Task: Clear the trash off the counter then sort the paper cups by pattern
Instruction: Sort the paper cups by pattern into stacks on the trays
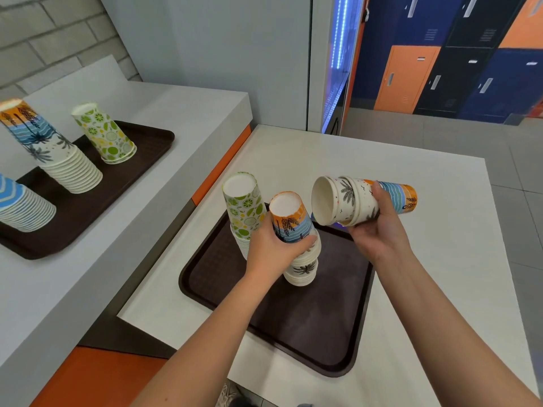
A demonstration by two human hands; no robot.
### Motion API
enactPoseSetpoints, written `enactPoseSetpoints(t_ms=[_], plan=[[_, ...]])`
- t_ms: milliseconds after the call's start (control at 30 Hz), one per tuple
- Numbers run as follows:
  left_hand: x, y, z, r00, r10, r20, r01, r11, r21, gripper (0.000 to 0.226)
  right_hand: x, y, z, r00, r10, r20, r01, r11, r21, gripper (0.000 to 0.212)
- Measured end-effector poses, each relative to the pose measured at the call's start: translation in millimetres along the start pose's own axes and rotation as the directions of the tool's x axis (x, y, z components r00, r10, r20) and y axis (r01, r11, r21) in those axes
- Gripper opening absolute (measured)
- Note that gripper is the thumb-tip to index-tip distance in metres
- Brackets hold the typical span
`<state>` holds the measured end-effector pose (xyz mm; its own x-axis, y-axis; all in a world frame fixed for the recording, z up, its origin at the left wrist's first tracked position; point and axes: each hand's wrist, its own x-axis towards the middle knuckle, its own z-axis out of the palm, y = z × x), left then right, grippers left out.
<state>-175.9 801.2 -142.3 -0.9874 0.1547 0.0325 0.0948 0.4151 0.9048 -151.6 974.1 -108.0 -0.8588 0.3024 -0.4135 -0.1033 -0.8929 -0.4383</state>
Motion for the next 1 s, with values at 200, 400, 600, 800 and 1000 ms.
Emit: enactPoseSetpoints(t_ms=[200, 400, 600, 800, 1000], plan=[[1.5, 24.7, -25.1, 0.991, 0.014, -0.133, -0.032, 0.99, -0.135, 0.061, -2.3, -3.2, 15.3, 0.999, 0.025, 0.02, -0.026, 0.998, 0.059, 0.024], [13.5, 67.4, -90.5, 0.947, 0.01, -0.32, -0.106, 0.953, -0.285, 0.042, -8.3, -2.7, 62.9, 0.993, 0.047, 0.107, -0.056, 0.996, 0.075, 0.036], [30.4, 87.6, -182.8, 0.878, 0.03, -0.478, -0.189, 0.939, -0.289, 0.032, -11.4, 32.4, 138.3, 0.954, 0.113, 0.278, -0.123, 0.992, 0.017, 0.048], [78.7, 82.2, -315.1, 0.696, 0.096, -0.712, -0.176, 0.984, -0.04, 0.062, 4.0, 106.9, 221.5, 0.939, 0.193, 0.285, -0.187, 0.981, -0.047, 0.036], [156.5, 71.5, -420.6, 0.584, 0.165, -0.795, -0.062, 0.985, 0.158, 0.058, 31.2, 194.0, 315.9, 0.925, 0.19, 0.328, -0.152, 0.979, -0.136, 0.01]])
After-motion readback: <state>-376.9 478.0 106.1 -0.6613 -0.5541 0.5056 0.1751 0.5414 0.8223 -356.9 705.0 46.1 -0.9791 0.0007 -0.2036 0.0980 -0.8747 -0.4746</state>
